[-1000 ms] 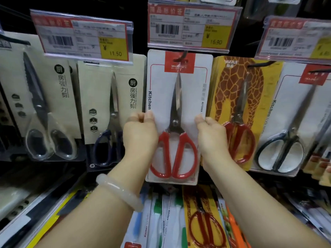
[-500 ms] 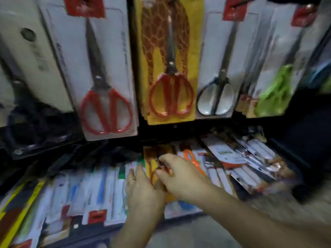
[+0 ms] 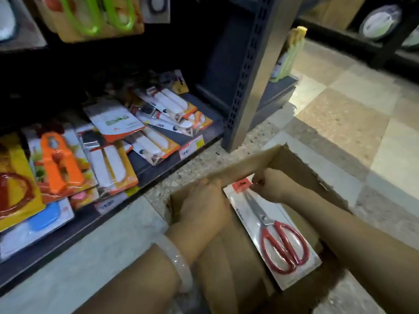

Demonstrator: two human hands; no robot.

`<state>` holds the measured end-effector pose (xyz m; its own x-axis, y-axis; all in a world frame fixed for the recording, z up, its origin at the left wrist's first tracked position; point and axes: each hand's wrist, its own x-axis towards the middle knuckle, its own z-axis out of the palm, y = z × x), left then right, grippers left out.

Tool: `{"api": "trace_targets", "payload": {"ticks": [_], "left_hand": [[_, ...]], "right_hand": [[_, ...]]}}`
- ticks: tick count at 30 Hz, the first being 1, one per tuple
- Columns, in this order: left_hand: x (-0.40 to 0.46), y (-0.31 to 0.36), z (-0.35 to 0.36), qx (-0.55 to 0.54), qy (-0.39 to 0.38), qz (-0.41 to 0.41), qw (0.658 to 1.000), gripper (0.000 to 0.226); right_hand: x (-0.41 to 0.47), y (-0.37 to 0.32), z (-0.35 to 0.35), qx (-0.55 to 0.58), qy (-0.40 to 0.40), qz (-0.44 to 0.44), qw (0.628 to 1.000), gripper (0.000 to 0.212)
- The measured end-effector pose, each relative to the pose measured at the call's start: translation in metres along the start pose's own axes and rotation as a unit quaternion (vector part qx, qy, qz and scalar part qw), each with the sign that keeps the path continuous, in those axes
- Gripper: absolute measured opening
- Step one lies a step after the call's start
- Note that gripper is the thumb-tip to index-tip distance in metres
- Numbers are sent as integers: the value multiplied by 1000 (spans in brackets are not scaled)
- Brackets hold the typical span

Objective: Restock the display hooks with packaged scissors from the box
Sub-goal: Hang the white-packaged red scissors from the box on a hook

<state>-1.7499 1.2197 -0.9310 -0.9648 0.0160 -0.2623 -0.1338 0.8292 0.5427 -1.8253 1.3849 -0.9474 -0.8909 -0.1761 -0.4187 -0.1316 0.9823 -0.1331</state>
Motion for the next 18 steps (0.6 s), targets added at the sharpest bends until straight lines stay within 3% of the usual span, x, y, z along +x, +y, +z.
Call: {"api": "trace_targets", "payload": {"ticks": [8,12,16,18], "left_hand": [[22,14,96,16,-165,-49,985,31],[31,17,119,-14,-200,-102,974,34],[22,13,137,-122,-216,-119,961,7],[21,8,141,-150,-225,-138,953,6]], "right_hand": [[30,70,75,42,-95,82,991,59],[35,90,105,56,-54,117,990,86],[35,100,104,214,-75,164,960,68],[31,100,94,289,-81,161,940,51]]}}
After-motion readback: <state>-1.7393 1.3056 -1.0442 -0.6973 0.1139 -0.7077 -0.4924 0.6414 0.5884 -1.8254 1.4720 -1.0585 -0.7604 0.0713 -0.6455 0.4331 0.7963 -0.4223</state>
